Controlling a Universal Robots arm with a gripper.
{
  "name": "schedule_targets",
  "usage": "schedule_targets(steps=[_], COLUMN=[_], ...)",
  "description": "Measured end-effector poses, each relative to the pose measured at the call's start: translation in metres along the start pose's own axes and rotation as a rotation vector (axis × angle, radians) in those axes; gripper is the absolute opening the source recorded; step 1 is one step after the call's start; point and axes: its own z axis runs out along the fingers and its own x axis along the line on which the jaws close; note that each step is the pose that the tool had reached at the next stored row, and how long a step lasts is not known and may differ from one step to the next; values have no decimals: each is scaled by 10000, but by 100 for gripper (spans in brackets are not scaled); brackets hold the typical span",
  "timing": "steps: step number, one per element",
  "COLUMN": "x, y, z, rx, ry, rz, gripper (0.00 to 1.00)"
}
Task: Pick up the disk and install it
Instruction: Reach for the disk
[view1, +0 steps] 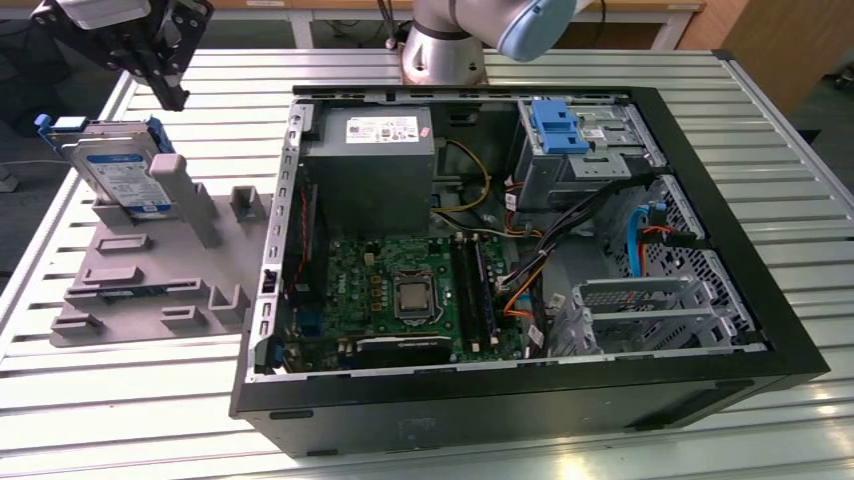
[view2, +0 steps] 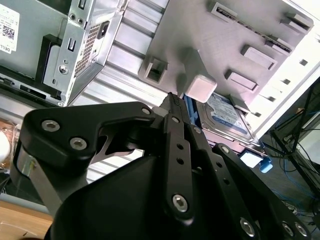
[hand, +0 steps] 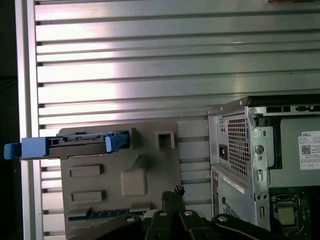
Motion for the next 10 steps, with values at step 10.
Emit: schedule_targets(steps=[10], x=[68], y=[1], z=[1], rx=[0], ry=[0], rz=[0], gripper=[11])
